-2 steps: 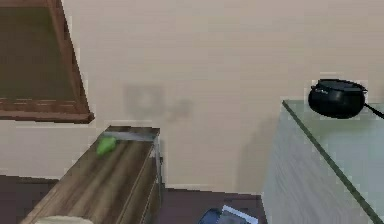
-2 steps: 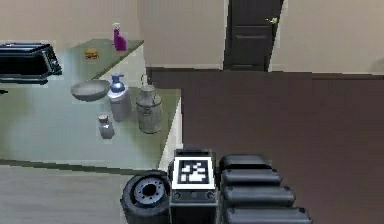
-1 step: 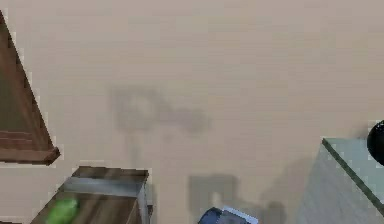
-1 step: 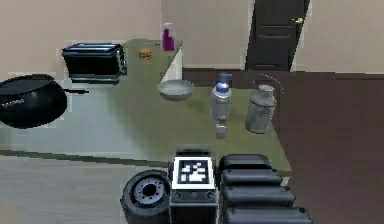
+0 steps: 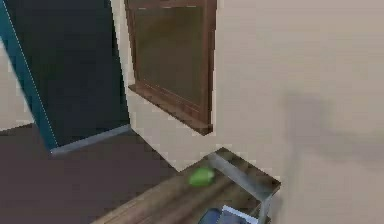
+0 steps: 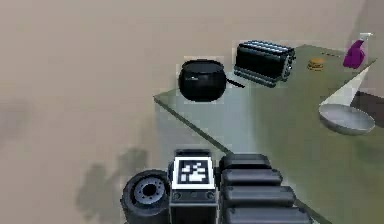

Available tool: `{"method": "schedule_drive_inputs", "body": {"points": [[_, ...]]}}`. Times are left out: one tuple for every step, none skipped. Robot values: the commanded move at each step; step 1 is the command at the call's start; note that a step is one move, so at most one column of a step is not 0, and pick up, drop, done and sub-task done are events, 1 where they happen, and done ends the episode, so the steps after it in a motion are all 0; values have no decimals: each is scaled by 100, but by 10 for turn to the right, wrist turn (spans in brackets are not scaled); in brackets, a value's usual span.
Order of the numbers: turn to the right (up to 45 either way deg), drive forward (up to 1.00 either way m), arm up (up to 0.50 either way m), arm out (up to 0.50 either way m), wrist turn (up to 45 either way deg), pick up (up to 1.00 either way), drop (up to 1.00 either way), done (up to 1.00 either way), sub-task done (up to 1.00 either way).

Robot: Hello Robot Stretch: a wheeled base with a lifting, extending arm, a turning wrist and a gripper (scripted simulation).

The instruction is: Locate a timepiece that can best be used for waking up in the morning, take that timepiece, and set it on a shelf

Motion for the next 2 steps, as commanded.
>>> {"method": "schedule_drive_inputs", "body": {"points": [[-450,0,0,0,0,0,0,0,0],[-450,0,0,0,0,0,0,0,0]]}}
